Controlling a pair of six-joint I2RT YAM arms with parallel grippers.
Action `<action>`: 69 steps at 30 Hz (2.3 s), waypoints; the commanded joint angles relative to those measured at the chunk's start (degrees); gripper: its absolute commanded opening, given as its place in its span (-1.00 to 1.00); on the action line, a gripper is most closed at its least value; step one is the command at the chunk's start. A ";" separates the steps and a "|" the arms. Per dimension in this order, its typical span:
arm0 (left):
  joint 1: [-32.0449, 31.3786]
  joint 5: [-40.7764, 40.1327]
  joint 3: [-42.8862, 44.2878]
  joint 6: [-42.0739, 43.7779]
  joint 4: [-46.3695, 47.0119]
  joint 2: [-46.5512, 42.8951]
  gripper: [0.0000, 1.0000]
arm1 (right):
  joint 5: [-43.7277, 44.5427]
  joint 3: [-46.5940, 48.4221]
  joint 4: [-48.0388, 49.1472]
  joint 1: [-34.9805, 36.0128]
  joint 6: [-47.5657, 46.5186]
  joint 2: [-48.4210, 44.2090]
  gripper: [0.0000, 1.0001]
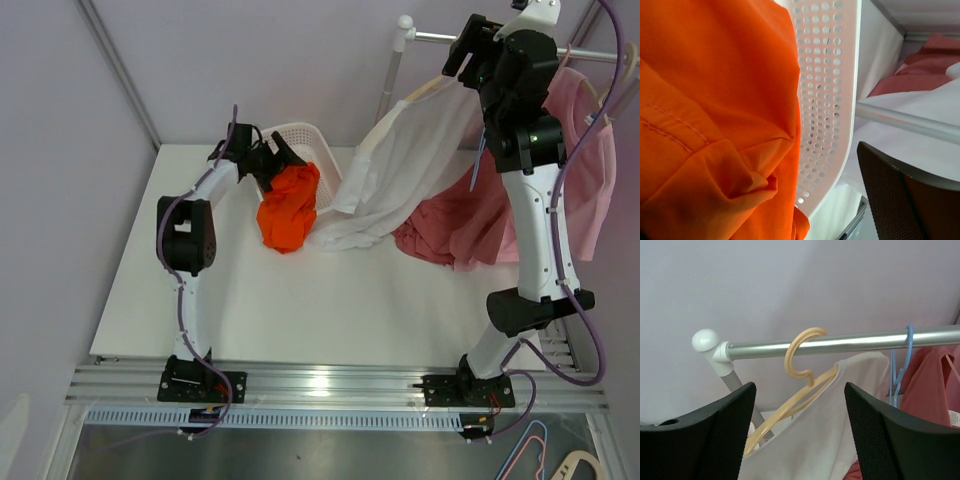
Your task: Remove the t-shirt from the hanger
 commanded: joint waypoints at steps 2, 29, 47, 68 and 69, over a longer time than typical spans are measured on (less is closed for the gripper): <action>-1.59 -1.90 -1.60 3.93 -2.55 -5.88 0.99 | 0.56 3.03 -3.69 -0.18 1.20 4.00 0.50; -11.26 -12.19 -16.47 11.94 -0.98 -42.89 0.99 | 6.89 5.32 -0.79 0.53 -1.44 14.81 0.20; -12.84 -12.90 -18.40 13.78 -0.10 -43.16 0.99 | 15.24 5.14 3.08 2.20 -6.98 14.46 -0.91; -19.69 -12.46 -16.64 19.32 2.53 -47.20 0.99 | 10.33 5.05 1.95 5.89 -7.69 2.43 -1.00; -20.57 -12.37 -16.64 19.67 2.71 -47.98 0.99 | 9.97 5.05 1.07 5.89 -6.46 1.55 -1.00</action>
